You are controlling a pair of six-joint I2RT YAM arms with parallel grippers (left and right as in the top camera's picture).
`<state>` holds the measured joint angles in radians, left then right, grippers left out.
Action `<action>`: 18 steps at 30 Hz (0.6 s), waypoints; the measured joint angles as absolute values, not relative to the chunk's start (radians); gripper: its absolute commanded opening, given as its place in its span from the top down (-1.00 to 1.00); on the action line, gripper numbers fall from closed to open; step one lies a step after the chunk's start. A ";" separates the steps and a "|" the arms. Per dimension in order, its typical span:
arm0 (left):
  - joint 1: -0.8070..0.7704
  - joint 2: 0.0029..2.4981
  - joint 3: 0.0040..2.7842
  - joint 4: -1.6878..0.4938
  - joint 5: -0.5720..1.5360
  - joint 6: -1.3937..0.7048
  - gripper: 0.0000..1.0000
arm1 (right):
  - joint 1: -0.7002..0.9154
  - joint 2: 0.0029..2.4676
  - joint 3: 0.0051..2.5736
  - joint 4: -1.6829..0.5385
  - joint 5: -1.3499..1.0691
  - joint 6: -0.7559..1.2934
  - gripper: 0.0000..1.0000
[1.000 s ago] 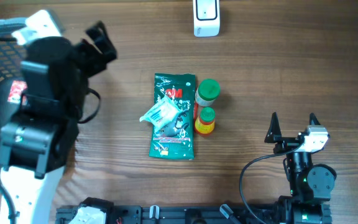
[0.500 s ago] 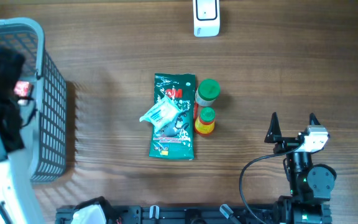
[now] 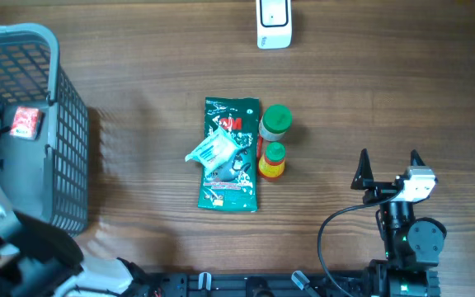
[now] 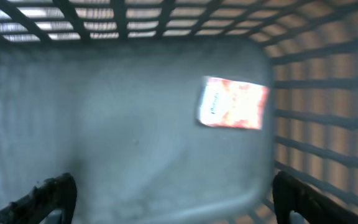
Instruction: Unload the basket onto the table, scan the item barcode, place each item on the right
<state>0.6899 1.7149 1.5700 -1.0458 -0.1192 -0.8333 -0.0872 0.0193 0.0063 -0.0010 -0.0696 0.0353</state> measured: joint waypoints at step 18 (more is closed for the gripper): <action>0.695 1.959 1.570 -0.788 -0.102 -0.756 -0.14 | -0.087 0.019 0.006 -0.001 -0.069 0.035 -0.99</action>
<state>0.6949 1.9587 1.5700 -0.7883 -0.1024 -0.7559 -0.0872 0.0193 0.0063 -0.0010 -0.0692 0.0353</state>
